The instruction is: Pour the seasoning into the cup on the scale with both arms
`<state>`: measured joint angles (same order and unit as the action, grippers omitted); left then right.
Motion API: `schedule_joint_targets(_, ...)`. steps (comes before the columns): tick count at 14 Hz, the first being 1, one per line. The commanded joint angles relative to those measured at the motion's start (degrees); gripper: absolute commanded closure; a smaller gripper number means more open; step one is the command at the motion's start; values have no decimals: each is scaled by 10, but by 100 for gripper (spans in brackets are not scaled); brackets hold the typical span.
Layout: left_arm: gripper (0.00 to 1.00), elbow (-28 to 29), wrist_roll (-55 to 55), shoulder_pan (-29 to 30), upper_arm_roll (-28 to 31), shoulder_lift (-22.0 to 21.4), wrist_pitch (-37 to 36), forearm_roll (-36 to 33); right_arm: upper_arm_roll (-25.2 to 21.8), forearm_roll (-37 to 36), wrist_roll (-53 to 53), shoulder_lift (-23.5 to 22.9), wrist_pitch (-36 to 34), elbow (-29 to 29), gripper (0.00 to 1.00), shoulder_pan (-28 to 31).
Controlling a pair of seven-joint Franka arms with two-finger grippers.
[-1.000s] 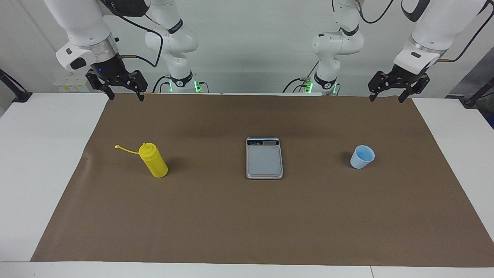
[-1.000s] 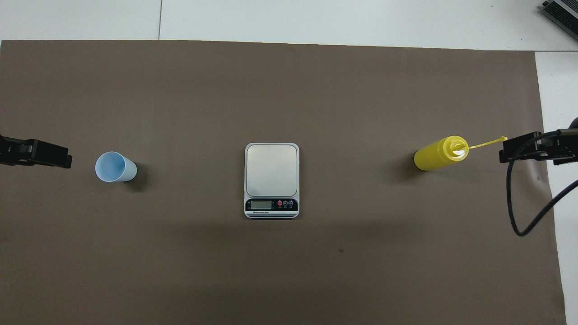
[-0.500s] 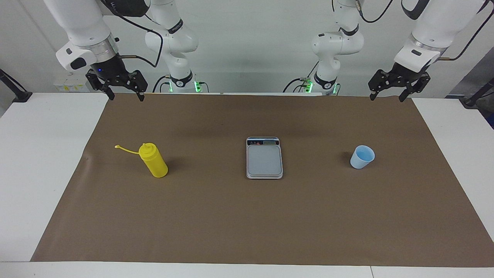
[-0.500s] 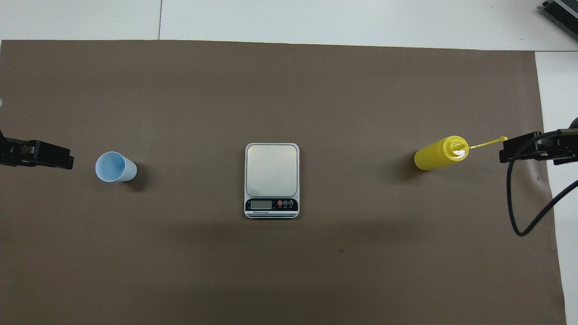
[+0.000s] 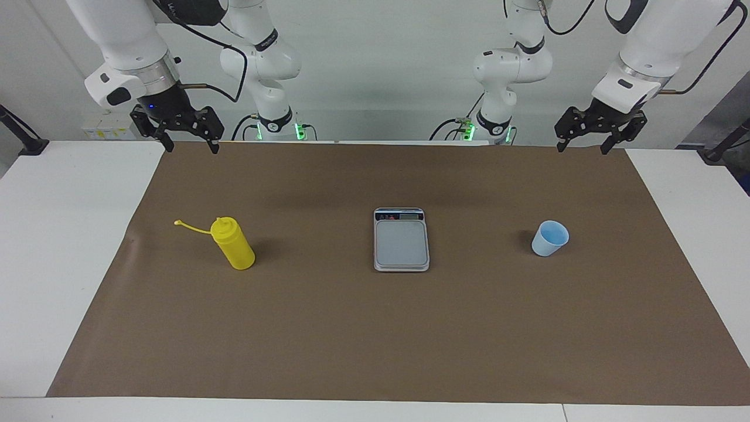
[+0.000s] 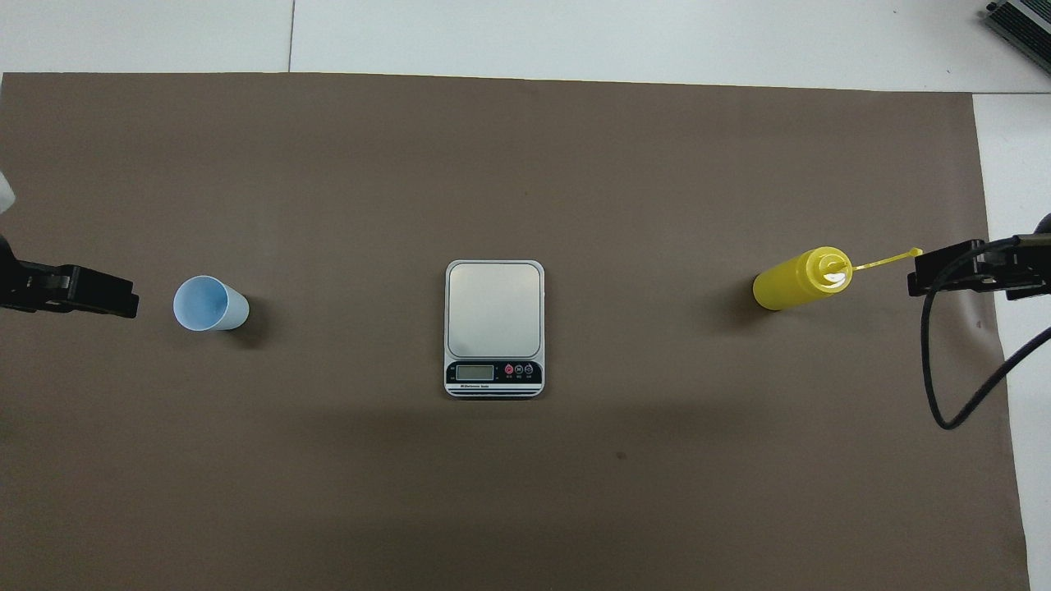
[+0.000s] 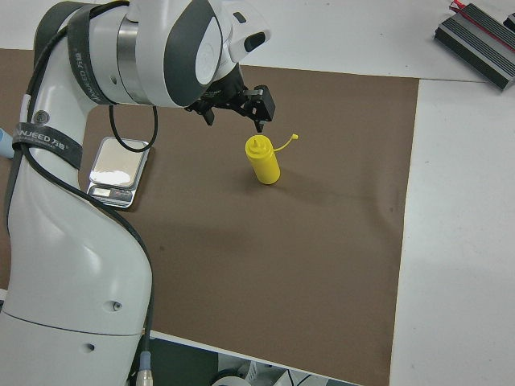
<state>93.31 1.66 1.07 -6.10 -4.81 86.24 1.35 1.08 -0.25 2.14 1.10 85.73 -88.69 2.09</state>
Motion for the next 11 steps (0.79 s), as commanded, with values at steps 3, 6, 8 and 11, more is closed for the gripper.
schedule_joint_targets(3,0,24,-3,2,1,-17,20,-6,4,10,-4,15,3,-18,0,8)
schedule_joint_targets(6,0,67,0,8,6,-26,60,-6,4,10,-4,15,3,-18,0,8)
schedule_joint_targets(8,0,74,-2,18,6,-10,80,-6,4,10,-4,15,3,-18,0,8)
schedule_joint_targets(11,0,104,-4,49,6,13,139,-8,3,10,-4,15,3,-18,0,8)
